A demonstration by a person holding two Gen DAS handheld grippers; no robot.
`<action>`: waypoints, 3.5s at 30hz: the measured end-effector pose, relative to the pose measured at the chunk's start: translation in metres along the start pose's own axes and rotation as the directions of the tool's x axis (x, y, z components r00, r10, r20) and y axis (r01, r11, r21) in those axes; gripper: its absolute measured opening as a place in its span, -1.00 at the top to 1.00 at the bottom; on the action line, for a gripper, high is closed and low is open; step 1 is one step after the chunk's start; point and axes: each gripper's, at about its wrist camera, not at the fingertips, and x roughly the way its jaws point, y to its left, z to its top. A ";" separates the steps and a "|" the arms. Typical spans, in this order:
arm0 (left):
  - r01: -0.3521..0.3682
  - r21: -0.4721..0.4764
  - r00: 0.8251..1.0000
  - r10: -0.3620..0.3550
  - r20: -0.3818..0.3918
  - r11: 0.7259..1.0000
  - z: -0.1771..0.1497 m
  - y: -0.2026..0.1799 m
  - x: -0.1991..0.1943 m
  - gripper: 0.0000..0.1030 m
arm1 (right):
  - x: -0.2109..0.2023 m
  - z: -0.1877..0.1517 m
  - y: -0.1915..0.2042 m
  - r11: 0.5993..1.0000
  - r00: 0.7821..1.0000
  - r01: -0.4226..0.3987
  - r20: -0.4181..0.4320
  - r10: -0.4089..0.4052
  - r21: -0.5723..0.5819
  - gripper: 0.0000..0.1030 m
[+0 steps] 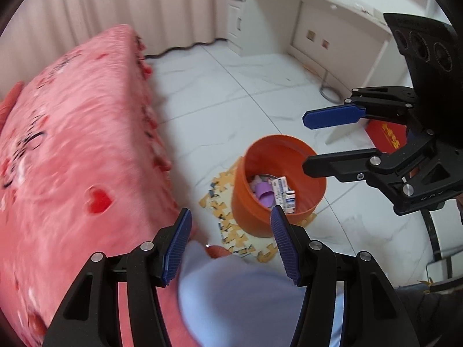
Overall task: Collect trash
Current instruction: 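Move both open tools back toward the red toy figure on the bed, then close the right tool on the red toy figure, then carry the red toy figure in the right tool over the orange bin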
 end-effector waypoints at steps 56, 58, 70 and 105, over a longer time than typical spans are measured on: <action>-0.280 -0.607 0.950 0.305 -0.065 0.743 -0.314 0.259 -0.163 -0.32 | 0.298 0.132 0.365 0.845 0.891 -0.420 -0.325 0.316 -0.331 -0.10; -0.274 -0.609 0.952 0.299 -0.064 0.744 -0.316 0.265 -0.160 -0.32 | 0.309 0.133 0.366 0.848 0.887 -0.422 -0.337 0.315 -0.320 -0.10; -0.258 -0.621 0.959 0.274 -0.072 0.740 -0.325 0.285 -0.147 -0.32 | 0.351 0.142 0.381 0.859 0.901 -0.379 -0.347 0.259 -0.344 -0.05; -0.268 -0.511 0.963 0.246 -0.112 0.817 -0.264 0.354 -0.071 0.10 | 0.345 0.178 0.348 0.843 0.909 -0.398 -0.276 0.311 -0.361 0.28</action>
